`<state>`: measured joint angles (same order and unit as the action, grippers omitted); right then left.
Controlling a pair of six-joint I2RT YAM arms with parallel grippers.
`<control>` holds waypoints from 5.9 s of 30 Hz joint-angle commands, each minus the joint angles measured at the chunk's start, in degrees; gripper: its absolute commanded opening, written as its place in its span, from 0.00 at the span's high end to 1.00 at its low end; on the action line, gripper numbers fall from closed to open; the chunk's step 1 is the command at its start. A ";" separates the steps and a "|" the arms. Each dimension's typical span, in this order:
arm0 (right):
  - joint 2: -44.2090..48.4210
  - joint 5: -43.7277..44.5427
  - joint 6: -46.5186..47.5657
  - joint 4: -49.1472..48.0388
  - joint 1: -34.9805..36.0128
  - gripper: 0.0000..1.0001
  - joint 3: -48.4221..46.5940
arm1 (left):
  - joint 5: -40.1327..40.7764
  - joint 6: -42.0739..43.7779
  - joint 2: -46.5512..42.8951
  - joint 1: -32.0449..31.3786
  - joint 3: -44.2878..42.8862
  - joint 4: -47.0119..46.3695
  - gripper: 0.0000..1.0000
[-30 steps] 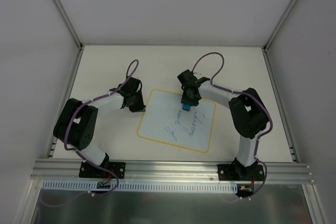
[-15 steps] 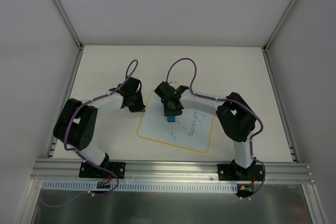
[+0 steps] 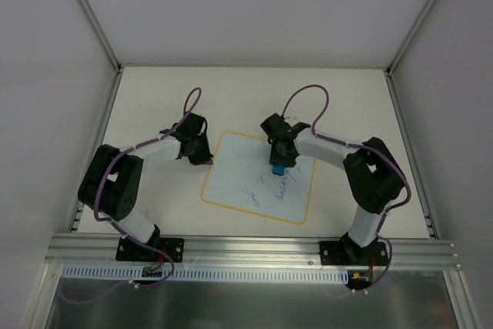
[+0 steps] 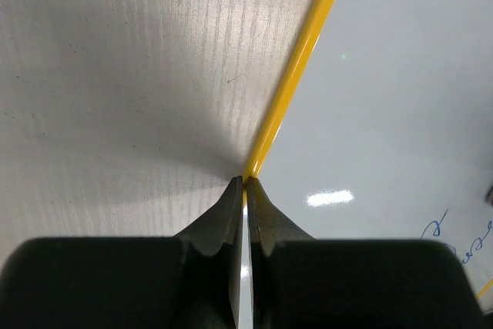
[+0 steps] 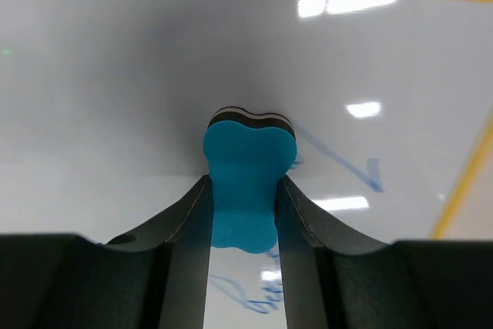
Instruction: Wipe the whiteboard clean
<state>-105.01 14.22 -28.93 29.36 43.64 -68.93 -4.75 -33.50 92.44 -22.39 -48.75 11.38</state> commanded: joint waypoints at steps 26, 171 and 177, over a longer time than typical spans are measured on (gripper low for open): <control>-3.98 -2.27 -1.65 0.87 -4.95 1.00 1.22 | -0.08 -1.05 0.10 1.65 1.03 4.53 1.00; -5.64 0.20 -1.93 0.34 23.42 1.00 -5.68 | -5.71 -4.56 -1.12 4.02 1.47 2.60 1.00; -6.96 -2.97 0.10 -1.77 23.60 1.00 -6.75 | -5.62 -4.74 -0.69 4.02 1.20 2.60 1.00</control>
<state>-110.30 13.80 -29.47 29.50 67.26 -75.55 -8.54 -36.95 92.20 -18.26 -48.34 12.32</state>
